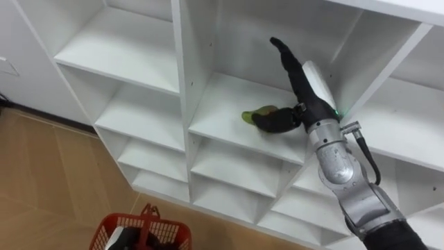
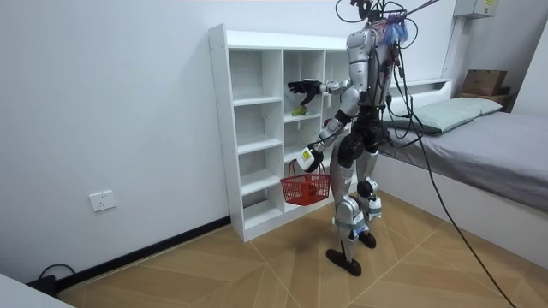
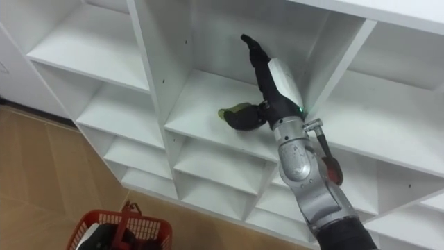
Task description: Collect fruits from the closet
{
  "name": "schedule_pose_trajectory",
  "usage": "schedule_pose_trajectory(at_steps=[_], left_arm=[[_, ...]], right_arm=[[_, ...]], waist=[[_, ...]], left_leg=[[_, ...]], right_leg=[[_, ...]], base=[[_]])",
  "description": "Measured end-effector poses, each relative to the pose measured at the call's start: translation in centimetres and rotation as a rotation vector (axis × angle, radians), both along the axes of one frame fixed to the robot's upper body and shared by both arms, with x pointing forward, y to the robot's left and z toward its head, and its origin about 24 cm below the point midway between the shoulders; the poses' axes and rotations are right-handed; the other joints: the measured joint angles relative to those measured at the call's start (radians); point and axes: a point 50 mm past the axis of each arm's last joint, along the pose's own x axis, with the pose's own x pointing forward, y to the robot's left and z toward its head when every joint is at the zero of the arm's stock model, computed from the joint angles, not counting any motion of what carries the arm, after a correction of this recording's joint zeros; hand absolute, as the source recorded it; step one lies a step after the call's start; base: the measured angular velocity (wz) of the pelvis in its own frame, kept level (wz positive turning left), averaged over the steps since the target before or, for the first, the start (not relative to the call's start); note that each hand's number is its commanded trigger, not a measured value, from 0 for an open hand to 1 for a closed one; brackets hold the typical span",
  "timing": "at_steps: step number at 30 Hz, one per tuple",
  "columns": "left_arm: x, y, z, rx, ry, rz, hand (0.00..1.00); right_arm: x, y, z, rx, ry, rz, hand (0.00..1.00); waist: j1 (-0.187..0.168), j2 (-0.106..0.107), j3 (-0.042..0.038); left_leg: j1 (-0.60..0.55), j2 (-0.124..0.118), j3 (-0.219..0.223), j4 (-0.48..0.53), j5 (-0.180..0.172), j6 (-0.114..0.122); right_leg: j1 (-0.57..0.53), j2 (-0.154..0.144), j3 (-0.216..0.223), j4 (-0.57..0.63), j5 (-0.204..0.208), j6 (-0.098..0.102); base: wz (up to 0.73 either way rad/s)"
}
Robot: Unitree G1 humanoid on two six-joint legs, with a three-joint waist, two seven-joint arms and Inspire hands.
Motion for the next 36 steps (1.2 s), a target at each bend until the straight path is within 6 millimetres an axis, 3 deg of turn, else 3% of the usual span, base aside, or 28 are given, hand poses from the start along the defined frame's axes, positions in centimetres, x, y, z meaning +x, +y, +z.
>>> schedule_pose_trajectory(at_steps=[7,36], left_arm=[[-0.1,-0.1,-0.1,0.006,0.023,-0.001,1.00],[0.6,-0.6,-0.2,-0.001,0.021,-0.020,1.00]], right_arm=[[0.0,-0.1,-0.9,-0.012,0.057,-0.018,0.00],[-0.4,0.5,-2.7,-0.059,0.200,0.058,0.00]], waist=[[0.000,0.000,-0.0001],[-0.001,-0.006,0.0025]], left_leg=[[-0.010,0.000,-0.011,0.002,0.000,0.000],[-0.033,-0.010,-0.011,0.013,0.001,0.000]], right_leg=[[-0.003,-0.003,-0.019,0.000,0.000,0.000],[-0.017,-0.014,-0.024,0.001,-0.008,0.001]], base=[[0.05],[0.00]])
